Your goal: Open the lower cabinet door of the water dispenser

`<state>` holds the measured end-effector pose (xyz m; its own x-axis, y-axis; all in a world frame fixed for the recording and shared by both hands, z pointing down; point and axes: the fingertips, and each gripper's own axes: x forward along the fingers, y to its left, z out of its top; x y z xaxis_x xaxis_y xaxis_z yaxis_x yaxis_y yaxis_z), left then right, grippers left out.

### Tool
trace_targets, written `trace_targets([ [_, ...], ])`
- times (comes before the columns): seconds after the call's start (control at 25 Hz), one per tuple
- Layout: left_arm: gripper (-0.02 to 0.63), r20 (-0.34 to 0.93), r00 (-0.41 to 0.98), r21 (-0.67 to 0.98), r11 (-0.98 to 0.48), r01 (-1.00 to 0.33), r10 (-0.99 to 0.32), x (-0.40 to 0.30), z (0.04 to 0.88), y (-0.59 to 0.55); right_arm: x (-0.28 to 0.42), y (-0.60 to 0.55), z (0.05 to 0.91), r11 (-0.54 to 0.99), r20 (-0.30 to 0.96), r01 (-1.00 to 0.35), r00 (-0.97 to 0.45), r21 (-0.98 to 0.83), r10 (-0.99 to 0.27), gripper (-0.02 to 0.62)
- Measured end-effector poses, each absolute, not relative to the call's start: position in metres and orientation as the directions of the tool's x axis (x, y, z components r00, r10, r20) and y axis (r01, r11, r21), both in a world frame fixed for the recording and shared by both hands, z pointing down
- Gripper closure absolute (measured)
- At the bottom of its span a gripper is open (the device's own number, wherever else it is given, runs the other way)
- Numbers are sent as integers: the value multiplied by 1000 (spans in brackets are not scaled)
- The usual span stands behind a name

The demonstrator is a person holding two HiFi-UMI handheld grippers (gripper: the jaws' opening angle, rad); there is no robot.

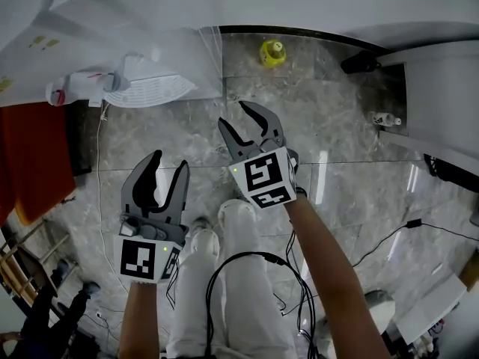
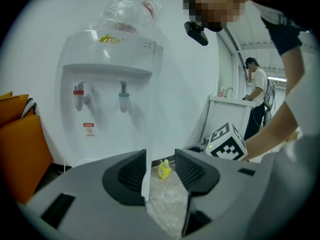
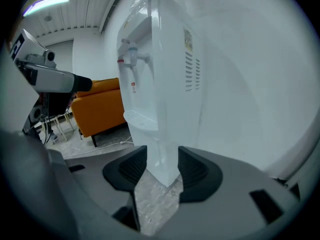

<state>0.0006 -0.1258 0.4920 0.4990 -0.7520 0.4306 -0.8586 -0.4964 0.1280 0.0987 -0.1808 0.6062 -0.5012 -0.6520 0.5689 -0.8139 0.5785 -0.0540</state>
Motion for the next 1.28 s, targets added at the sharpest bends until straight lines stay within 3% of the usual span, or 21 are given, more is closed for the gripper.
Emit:
trace_targets([
  [0.68, 428, 442, 457, 120, -453, -883, -772, 3, 538, -151, 62, -242, 701, 676, 638, -737, -527, -13, -562, 397],
  [1.28, 428, 449, 452, 116, -451, -885, -771, -2, 549, -150, 48, -256, 717, 707, 637, -707, -561, -37, -528, 433],
])
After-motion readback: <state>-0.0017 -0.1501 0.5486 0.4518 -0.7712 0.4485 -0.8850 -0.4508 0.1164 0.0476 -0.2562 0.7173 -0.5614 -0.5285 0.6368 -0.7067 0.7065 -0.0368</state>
